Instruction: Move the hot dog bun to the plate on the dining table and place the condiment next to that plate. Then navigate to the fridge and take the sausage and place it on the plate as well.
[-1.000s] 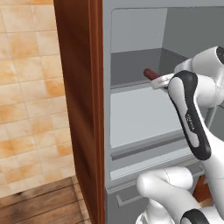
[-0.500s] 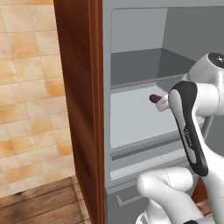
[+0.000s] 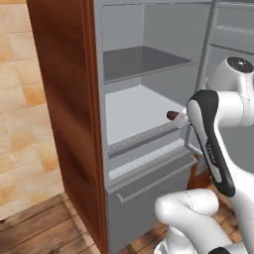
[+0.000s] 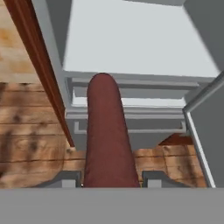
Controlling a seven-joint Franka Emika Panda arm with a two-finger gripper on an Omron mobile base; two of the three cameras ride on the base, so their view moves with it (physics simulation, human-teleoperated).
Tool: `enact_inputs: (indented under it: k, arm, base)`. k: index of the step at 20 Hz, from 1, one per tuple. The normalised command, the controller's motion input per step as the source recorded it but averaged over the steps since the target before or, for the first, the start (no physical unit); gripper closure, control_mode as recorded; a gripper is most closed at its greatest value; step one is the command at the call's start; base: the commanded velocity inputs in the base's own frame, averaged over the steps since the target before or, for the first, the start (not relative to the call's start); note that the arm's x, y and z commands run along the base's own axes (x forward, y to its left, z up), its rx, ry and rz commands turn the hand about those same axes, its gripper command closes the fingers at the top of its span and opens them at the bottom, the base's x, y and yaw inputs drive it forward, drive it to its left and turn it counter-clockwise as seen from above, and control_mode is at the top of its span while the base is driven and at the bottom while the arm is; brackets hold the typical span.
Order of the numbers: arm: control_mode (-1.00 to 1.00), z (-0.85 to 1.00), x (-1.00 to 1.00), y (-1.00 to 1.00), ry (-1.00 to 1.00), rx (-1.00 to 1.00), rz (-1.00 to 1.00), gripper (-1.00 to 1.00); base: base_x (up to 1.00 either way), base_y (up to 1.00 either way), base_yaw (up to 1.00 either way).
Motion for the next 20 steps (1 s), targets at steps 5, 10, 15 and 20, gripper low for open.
enact_inputs:
  k: [5, 10, 15, 20]
  arm:
    - [1.00, 0.00, 0.00, 0.00, 0.00, 0.00, 0.00, 1.00]
    - [1.00, 0.00, 0.00, 0.00, 0.00, 0.00, 0.00, 1.00]
    - [1.00, 0.00, 0.00, 0.00, 0.00, 0.00, 0.00, 1.00]
    - [1.00, 0.00, 0.00, 0.00, 0.00, 0.00, 0.00, 1.00]
  base:
    - [-0.60, 0.47, -0.77]
    - [-1.00, 0.38, -0.75]
    - [-1.00, 0.26, -0.63]
    - [-1.00, 0.00, -0.53]
